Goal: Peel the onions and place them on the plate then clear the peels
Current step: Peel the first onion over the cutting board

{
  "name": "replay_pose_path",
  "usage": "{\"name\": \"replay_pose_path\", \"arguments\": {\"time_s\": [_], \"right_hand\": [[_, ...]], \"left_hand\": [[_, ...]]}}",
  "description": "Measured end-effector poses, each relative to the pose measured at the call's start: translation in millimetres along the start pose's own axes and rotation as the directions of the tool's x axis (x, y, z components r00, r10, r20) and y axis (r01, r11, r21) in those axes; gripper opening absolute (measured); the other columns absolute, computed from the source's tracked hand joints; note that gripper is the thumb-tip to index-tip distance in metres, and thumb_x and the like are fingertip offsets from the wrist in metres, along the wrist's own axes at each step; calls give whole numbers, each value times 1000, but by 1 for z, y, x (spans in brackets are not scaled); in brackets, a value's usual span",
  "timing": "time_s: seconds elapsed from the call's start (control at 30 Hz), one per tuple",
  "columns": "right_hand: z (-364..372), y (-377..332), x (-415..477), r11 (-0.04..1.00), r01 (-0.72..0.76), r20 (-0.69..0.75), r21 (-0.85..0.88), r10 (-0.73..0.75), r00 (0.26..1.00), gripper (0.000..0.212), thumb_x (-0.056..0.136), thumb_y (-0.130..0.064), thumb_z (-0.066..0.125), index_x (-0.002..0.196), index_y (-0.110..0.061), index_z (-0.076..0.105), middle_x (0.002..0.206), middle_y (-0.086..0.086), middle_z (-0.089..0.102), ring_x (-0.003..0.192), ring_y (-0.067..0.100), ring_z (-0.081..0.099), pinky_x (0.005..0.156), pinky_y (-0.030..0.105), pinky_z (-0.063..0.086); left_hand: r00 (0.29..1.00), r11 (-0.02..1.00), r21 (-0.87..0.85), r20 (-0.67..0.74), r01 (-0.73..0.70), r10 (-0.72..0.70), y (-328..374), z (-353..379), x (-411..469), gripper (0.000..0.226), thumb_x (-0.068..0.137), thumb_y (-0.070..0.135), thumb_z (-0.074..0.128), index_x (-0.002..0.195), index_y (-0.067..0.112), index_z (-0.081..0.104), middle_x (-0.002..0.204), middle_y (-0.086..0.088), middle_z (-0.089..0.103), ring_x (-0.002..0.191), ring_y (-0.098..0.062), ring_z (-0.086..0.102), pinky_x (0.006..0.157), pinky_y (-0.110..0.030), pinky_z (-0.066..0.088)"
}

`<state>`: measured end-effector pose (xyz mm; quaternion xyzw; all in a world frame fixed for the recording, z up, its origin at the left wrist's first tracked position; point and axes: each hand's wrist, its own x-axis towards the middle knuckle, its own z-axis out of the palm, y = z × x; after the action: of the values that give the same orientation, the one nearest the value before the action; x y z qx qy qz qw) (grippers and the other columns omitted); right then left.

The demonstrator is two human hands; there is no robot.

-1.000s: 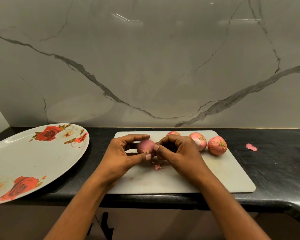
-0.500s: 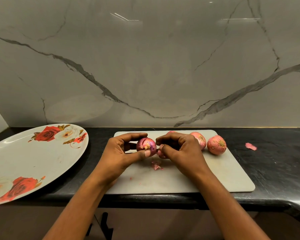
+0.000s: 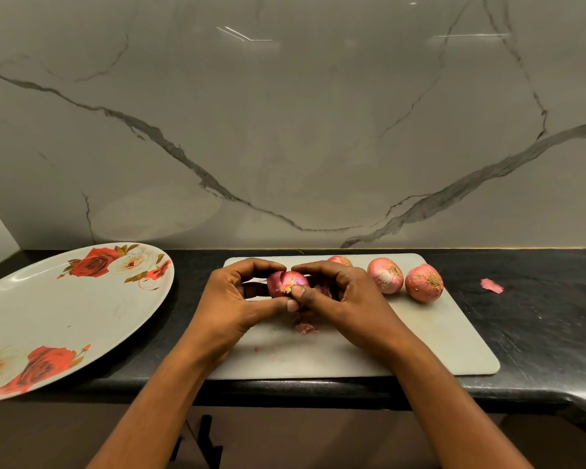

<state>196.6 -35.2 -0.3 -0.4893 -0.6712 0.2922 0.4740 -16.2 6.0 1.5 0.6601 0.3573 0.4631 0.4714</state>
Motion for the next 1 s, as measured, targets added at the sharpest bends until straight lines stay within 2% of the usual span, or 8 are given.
{"name": "replay_pose_path", "arguments": {"time_s": [0.07, 0.2, 0.33, 0.43, 0.57, 0.7, 0.8, 1.0], "right_hand": [[0, 1, 1, 1000, 1, -24, 22, -1, 1000, 36, 94, -34, 79, 129, -27, 74, 117, -15, 75, 113, 2, 69, 96, 27, 60], [2, 5, 3, 982, -37, -61, 185, 49, 997, 40, 91, -32, 81, 129, -25, 73, 119, -6, 75, 110, 16, 74, 87, 38, 66], [3, 6, 5, 980, -40, -104, 197, 61, 993, 37, 96, -32, 75, 131, -22, 71, 116, -4, 78, 107, 14, 76, 92, 40, 64], [2, 3, 6, 957, -70, -87, 283, 99, 991, 33, 101, -26, 68, 133, -17, 69, 112, 3, 79, 98, 19, 79, 88, 43, 65], [2, 1, 5, 939, -73, -43, 335, 93, 995, 36, 105, -24, 62, 142, -24, 63, 119, 5, 77, 108, 20, 77, 91, 39, 64], [1, 0, 4, 947, -86, -5, 310, 93, 996, 35, 101, -27, 71, 134, -33, 67, 123, 0, 75, 108, 18, 76, 94, 40, 64], [1, 2, 3, 964, -86, 16, 252, 85, 996, 48, 89, -24, 85, 131, -34, 65, 123, -3, 74, 108, 17, 76, 93, 36, 63], [1, -2, 1, 951, -91, -14, 294, 99, 995, 35, 96, -27, 76, 129, -24, 65, 112, 4, 76, 90, 26, 79, 74, 39, 66]], "left_hand": [[1000, 999, -36, -2, 1, -1, 0, 0, 0, 57, 61, 11, 95, 114, 14, 77, 114, -9, 78, 103, -31, 77, 89, -45, 64], [999, 997, -81, -30, -15, 13, 1, -1, -2, 45, 68, 6, 89, 111, 10, 78, 108, -10, 79, 100, -31, 77, 86, -33, 64], [998, 998, -65, -65, -15, 11, 0, 0, -2, 40, 68, 9, 89, 107, 7, 79, 101, -13, 80, 98, -39, 75, 91, -40, 64], [998, 999, -43, -70, 3, -6, 1, 0, -3, 37, 67, 13, 89, 103, 9, 80, 101, -8, 80, 99, -30, 77, 92, -39, 64], [996, 1000, 6, -86, 13, -13, 1, -1, -3, 26, 73, 4, 89, 98, 12, 82, 97, -6, 80, 97, -27, 76, 92, -43, 64], [992, 999, 30, -123, 29, -25, -1, -1, -2, 23, 75, 1, 89, 94, 13, 83, 95, -6, 80, 98, -29, 75, 95, -50, 62], [991, 999, 43, -131, 34, -28, -3, -1, -2, 22, 77, 0, 88, 93, 13, 83, 94, -5, 80, 97, -26, 75, 93, -48, 62], [986, 998, 37, -157, 60, -54, -5, -2, -1, 21, 78, -2, 86, 92, 13, 83, 93, -3, 80, 95, -23, 76, 88, -38, 63]]}}
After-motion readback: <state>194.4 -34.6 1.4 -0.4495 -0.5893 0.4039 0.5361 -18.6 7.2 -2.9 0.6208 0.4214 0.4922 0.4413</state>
